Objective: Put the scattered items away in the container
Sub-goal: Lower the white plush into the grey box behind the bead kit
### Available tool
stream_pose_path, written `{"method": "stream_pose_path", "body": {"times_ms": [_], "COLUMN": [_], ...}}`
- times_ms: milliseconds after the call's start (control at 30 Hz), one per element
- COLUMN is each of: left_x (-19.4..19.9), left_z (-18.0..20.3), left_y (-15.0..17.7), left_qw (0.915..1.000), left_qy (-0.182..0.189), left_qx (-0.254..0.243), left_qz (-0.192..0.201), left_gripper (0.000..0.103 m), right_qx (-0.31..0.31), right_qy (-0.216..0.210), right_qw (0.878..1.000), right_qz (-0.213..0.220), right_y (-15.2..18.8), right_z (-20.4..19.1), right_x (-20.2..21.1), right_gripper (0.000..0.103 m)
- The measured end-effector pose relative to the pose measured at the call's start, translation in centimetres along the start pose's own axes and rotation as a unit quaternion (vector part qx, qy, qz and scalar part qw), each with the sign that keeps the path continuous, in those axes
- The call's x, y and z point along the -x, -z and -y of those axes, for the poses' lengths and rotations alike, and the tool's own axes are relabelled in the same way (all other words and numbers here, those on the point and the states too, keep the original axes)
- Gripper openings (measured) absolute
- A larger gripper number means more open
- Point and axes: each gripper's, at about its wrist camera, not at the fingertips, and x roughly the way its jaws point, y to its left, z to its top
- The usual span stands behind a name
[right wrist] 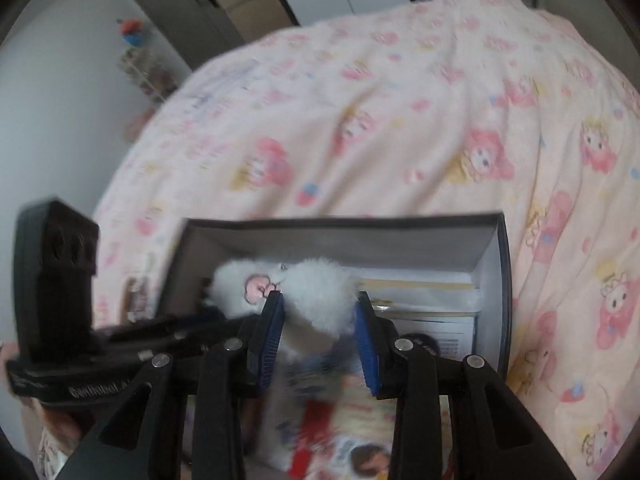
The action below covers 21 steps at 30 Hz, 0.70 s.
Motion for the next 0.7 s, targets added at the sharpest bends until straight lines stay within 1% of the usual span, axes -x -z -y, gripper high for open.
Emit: {"method": "stream_pose_path", "body": {"times_ms": [100,200,233,300,400,467,500,567,633,700], "left_x": [-1.9,-2.9,-2.8,-2.0,-0.6,-0.3,-0.6,-1.5,-2.4,-3.5], "left_z": [-0.2,-0.8,-1.1,-1.5,-2.0,-2.4,-2.5,-2.2,-1.7,-1.2], "left_y": [-0.5,-0.4,-0.3,-0.1,-0.1,-0.3,-0.6,-1.2,-1.6,-1.6], "left_qw": [0.9998,0.9995,0.9995,0.9998,0.9989,0.9978,0.9976,0.9978,0.9978,0.9985], "left_qy": [-0.007,0.003,0.008,0.003,-0.022,-0.037,-0.043,-0.051,-0.060,-0.053], "left_qx": [-0.002,0.012,0.018,0.020,0.015,0.020,0.023,0.020,0.014,0.012], "left_qz": [-0.020,-0.029,-0.025,-0.003,0.039,0.051,0.049,0.037,0.025,0.008], "left_gripper": [0.036,0.036,0.037,0.037,0.037,0.036,0.035,0.028,0.028,0.028], "right_qx": [-0.002,-0.001,-0.003,-0.007,-0.013,-0.019,-0.022,-0.022,-0.013,-0.004], "right_qy": [0.021,0.053,0.059,0.057,0.067,0.061,0.058,0.061,0.077,0.094], "right_qw": [0.999,0.998,0.998,0.998,0.998,0.998,0.998,0.998,0.997,0.995], "right_qz": [-0.025,-0.030,-0.029,-0.021,0.004,0.018,0.020,0.024,0.028,0.027], "right_y": [0.2,0.3,0.4,0.5,0.5,0.5,0.5,0.4,0.5,0.7], "right_z": [1.2,1.9,2.1,2.3,2.1,1.9,1.8,1.7,1.5,1.4], "right_x": [-1.8,-2.7,-2.8,-2.6,-1.6,-1.0,-0.9,-0.7,-0.6,-0.9], "right_gripper": [0.031,0.031,0.031,0.031,0.031,0.031,0.031,0.031,0.031,0.031]}}
